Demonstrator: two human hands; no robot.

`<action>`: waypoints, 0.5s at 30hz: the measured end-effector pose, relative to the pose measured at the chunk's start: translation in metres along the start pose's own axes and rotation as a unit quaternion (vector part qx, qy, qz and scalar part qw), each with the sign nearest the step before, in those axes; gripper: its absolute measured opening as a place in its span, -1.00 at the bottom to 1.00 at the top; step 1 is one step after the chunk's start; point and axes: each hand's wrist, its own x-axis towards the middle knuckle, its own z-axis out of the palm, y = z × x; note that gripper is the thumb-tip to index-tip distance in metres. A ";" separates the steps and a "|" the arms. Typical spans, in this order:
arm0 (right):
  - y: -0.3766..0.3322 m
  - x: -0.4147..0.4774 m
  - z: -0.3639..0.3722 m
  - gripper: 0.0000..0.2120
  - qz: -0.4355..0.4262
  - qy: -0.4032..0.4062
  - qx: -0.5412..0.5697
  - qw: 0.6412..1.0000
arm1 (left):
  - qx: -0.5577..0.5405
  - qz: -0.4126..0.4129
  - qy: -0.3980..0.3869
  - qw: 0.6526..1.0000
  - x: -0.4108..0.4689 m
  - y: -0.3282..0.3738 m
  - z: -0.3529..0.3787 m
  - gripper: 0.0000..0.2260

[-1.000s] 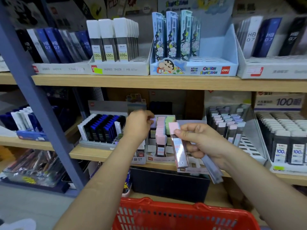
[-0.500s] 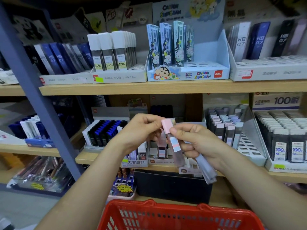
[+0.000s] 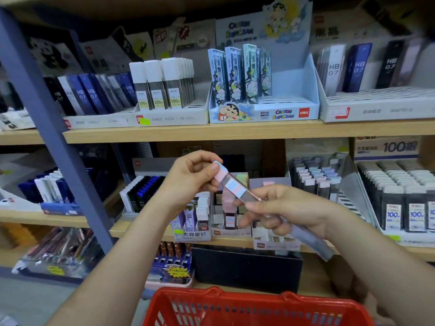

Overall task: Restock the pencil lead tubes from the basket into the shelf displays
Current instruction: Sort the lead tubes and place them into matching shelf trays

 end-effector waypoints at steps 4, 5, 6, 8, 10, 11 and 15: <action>-0.004 -0.010 -0.026 -0.81 -0.030 0.139 -0.271 0.952 | 0.087 0.005 0.007 0.996 0.002 0.002 0.001 -0.85; -0.004 -0.012 -0.033 -0.77 -0.037 0.160 -0.317 0.934 | 0.108 0.004 -0.003 0.994 0.001 0.003 0.003 -0.86; -0.004 -0.014 -0.039 -0.73 -0.038 0.174 -0.353 0.919 | 0.128 0.001 -0.018 0.992 0.001 0.003 0.006 -0.87; 0.000 -0.016 -0.047 -0.69 -0.034 0.189 -0.383 0.904 | 0.168 -0.002 -0.042 0.985 0.000 0.001 0.015 -0.88; 0.005 -0.016 -0.052 -0.71 -0.032 0.189 -0.368 0.910 | 0.189 0.008 -0.033 0.981 0.001 -0.002 0.025 -0.87; 0.008 -0.016 -0.055 -0.75 -0.032 0.184 -0.359 0.915 | 0.181 0.020 -0.017 0.983 0.002 -0.002 0.029 -0.85; 0.009 -0.019 -0.059 -0.85 -0.040 0.203 -0.243 0.948 | 0.109 0.066 0.069 0.989 0.011 0.002 0.045 -0.79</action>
